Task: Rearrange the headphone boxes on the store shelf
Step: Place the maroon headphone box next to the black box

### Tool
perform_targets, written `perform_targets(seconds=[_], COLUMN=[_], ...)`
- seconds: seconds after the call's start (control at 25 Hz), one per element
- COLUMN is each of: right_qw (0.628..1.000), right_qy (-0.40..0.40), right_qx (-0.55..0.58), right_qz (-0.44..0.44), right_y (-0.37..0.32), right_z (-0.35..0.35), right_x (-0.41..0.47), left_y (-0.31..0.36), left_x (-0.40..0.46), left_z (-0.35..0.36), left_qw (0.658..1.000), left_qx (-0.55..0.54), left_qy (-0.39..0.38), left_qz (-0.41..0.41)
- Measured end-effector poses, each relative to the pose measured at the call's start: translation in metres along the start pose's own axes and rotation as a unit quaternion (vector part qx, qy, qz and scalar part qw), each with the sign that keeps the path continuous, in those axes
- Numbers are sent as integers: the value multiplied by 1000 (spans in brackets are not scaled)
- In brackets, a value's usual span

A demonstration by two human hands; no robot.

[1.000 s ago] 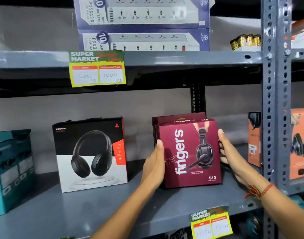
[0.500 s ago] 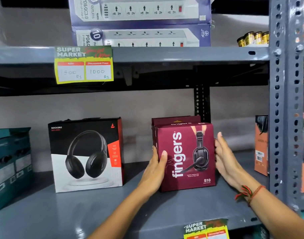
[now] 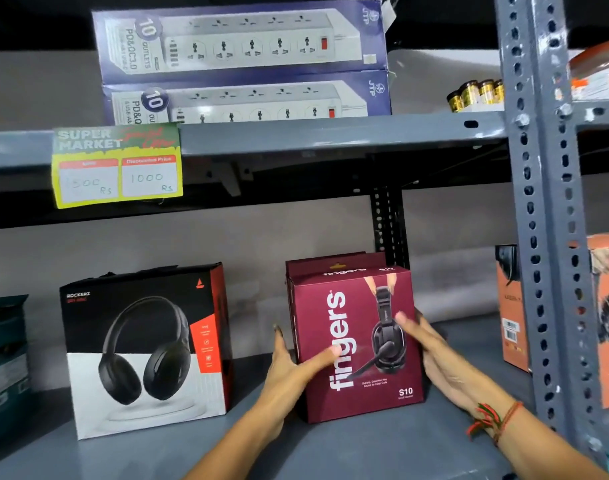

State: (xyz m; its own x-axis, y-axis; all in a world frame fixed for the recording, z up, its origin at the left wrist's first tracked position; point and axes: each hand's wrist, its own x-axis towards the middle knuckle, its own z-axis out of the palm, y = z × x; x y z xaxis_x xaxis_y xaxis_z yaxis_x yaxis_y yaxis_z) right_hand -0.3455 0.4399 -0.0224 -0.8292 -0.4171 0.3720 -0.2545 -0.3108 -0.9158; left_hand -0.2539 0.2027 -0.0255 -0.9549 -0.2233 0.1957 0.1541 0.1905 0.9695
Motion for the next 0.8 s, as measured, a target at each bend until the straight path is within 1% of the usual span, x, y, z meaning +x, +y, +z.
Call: perform_targets(seconds=[0.08, 0.16, 0.24, 0.52, 0.8], right_qw=[999, 996, 994, 993, 991], right_qy=[-41, -68, -81, -59, -46], right_qx=[-21, -31, -31, -86, -108], right_qz=[24, 56, 73, 61, 68], right_y=[1, 0, -1, -4, -8], right_z=[0, 1, 1, 5, 8], right_x=[1, 3, 6, 1, -20], left_y=[-2, -2, -2, -4, -4], left_x=[3, 6, 9, 14, -9], left_z=[-6, -9, -10, -8, -6], left_qw=[998, 996, 995, 995, 995], left_qx=[41, 44, 38, 36, 35], left_qy=[-37, -73, -93, -93, -91], left_qz=[-16, -20, -16, 4, -8])
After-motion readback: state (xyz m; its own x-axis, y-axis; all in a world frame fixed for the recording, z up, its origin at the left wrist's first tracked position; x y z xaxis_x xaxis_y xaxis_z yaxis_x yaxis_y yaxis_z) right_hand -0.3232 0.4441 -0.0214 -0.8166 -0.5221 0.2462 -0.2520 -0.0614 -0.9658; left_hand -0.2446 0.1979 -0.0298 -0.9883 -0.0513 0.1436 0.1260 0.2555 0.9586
